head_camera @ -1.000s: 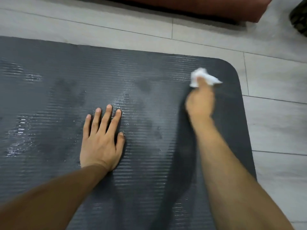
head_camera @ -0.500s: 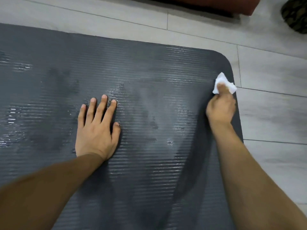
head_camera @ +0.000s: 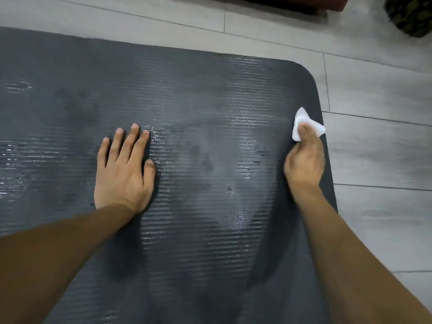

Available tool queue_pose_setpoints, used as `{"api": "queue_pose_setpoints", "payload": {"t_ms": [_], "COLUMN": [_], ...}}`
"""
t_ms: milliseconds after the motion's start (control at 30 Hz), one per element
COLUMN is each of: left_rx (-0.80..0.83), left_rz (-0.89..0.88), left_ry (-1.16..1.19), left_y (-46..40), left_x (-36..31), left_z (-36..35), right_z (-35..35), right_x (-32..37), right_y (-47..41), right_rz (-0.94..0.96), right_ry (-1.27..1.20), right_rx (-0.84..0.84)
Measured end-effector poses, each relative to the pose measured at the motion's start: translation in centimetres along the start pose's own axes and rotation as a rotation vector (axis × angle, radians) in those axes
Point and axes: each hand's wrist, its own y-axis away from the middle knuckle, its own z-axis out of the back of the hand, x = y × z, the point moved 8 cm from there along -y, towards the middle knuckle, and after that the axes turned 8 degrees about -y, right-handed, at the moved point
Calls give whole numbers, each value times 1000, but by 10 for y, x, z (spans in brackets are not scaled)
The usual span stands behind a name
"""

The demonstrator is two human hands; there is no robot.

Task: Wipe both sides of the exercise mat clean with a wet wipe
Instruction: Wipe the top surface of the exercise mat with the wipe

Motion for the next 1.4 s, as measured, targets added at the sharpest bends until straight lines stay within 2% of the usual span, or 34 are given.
{"api": "queue_pose_setpoints", "payload": {"t_ms": [100, 267, 467, 567, 667, 733, 800, 867, 933, 1000, 1067, 1100, 1167, 1200, 1233, 1300, 1333, 1400], "left_rx": [-10, 7, 109, 150, 162, 159, 157, 138, 125, 113, 121, 123, 116, 113, 111, 102, 103, 107], "left_rz": [-5, 21, 36, 44, 35, 33, 30, 27, 18, 11, 12, 20, 18, 19, 19, 21, 19, 13], "left_ry": [-21, -43, -65, -116, -113, -117, -109, -99, -89, -90, -104, -97, -75, -79, -78, -65, -64, -64], "left_y": [1, 13, 180, 200, 195, 196, 198, 196, 196, 195, 195, 196, 195, 195, 195, 196, 195, 195], "left_x": [0, -6, -20, -16, -16, -16, -14, -12, -12, -11, -10, -10, -12, -12, -12, -12, -13, -12], "left_z": [-1, 6, 13, 5, 3, 1, 1, 1, 0, 1, -1, -1, -1, -1, -2, -2, -2, -2], "right_z": [9, 7, 4, -2, -12, -44, -92, -139, -157, -139, -91, -59, 11, 37, 44, 18, -9, -80], "right_x": [-10, -11, -5, -1, 6, 62, 161, 242, 262, 226, 163, 123, 37, 9, 1, 33, 68, 156], "right_y": [2, -2, -3, -3, 2, 30, 95, 175, 210, 185, 138, 109, 66, 59, 61, 82, 96, 144], "right_rz": [29, 64, 104, 230, 178, 255, 525, 790, 844, 789, 639, 480, 28, -144, -234, -224, -113, 215], "right_ry": [-60, -63, 46, 109, 41, -81, -230, -195, -164, -200, -118, -24, 98, 129, 146, 53, -16, -177], "right_rx": [-71, -65, 6, 37, 53, 150, 368, 588, 723, 614, 447, 359, 216, 129, 98, 76, 136, 419]}}
